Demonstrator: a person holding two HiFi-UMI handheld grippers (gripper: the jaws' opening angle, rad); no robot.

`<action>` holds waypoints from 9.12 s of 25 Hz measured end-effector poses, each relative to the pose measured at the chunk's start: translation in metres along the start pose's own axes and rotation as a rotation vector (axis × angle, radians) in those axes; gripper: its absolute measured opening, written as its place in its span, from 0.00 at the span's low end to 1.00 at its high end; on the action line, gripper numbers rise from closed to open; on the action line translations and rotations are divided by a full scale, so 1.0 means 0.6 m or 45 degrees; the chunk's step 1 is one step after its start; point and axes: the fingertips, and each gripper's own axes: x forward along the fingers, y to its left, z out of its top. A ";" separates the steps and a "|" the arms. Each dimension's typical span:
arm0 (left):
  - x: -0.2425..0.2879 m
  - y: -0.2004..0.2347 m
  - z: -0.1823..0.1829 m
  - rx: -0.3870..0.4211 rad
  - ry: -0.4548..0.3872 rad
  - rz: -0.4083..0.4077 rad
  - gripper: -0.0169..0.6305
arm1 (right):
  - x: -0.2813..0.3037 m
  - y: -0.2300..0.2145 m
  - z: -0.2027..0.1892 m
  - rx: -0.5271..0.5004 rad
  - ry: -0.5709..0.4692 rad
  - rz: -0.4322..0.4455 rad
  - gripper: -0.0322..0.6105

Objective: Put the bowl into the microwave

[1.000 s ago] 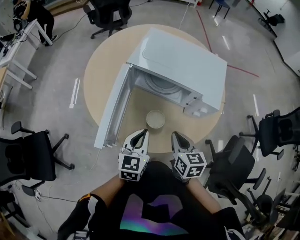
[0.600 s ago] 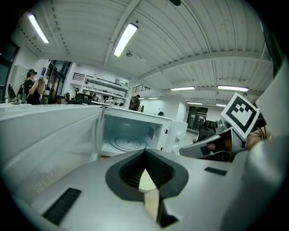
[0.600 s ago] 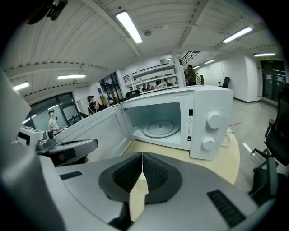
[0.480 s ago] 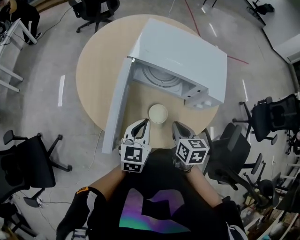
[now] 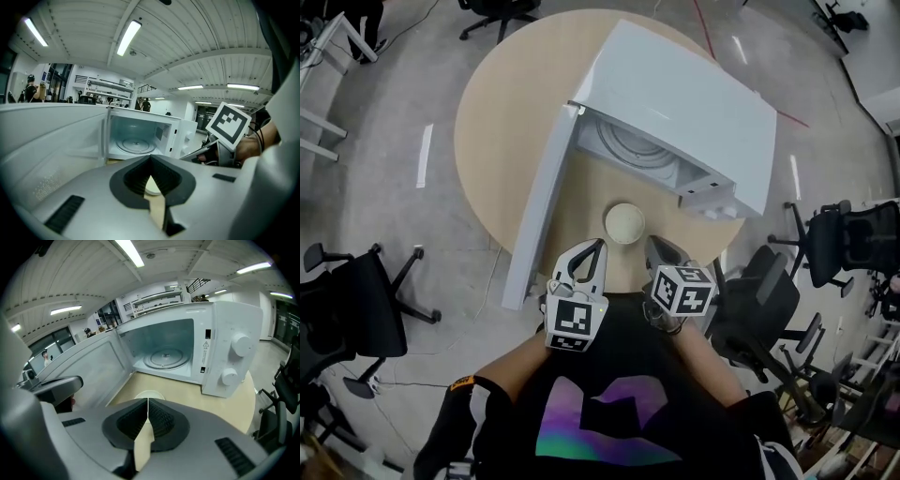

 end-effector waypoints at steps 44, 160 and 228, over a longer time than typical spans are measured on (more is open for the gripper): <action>0.141 0.042 -0.057 0.043 0.235 0.239 0.10 | 0.149 -0.086 -0.067 0.625 0.293 0.345 0.13; 0.121 0.059 0.087 -0.058 -0.061 0.144 0.10 | 0.044 -0.058 0.210 0.268 -0.613 -0.031 0.11; -0.239 -0.368 -0.124 -0.092 -0.138 0.372 0.10 | -0.413 0.021 -0.197 -0.475 -0.536 0.363 0.08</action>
